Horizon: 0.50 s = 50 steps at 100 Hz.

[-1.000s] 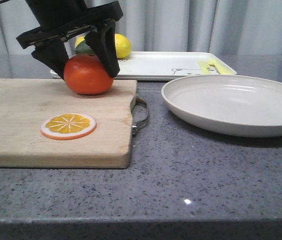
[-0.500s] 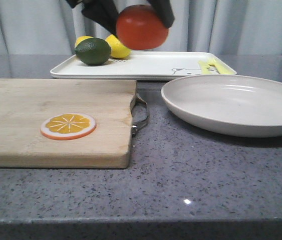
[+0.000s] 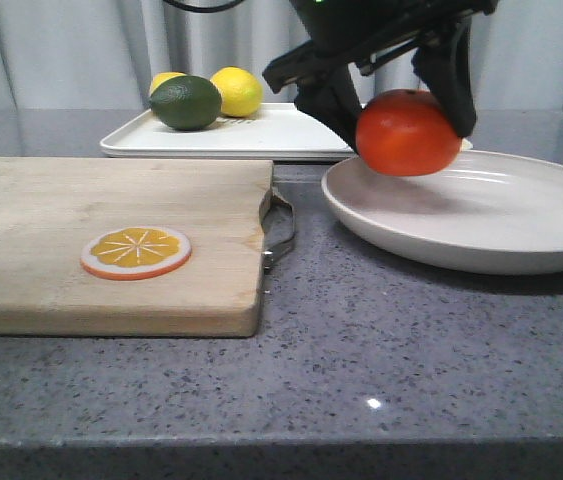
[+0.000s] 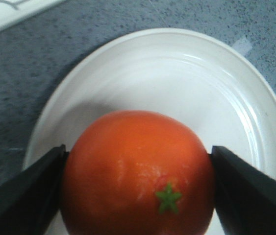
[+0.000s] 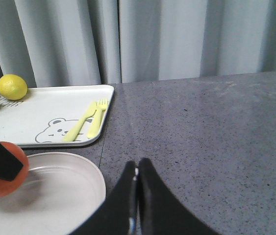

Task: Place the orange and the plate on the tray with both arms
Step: 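Lift the orange with the left gripper and carry it over the white plate, then lower the orange onto the plate and open the left gripper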

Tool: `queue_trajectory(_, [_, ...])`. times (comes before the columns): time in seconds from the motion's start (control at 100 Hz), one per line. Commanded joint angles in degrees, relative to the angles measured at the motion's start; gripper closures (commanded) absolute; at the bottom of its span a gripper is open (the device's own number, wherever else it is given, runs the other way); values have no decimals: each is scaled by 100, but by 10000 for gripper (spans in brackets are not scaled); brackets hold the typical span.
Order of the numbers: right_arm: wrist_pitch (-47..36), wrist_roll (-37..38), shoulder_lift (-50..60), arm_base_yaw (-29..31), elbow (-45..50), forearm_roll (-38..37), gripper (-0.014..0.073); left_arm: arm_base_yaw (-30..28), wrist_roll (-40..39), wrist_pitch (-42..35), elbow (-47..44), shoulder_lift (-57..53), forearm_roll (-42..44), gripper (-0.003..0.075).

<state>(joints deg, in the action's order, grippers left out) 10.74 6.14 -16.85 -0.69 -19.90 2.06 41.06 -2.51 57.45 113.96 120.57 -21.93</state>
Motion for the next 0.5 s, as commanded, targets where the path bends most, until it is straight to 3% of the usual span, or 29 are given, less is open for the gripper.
queue_trajectory(0.0, [-415, -18, -97, 21, -211, -9, 650, 118, -17, -211, 278, -226, -272, 415])
queue_trajectory(0.32, [-415, -18, -97, 21, -211, -9, 650, 239, -17, -211, 278, -79, -353, 407])
queue_trajectory(0.49, [-415, -18, -97, 21, -211, -9, 650, 239, -17, -191, 278, -79, -353, 260])
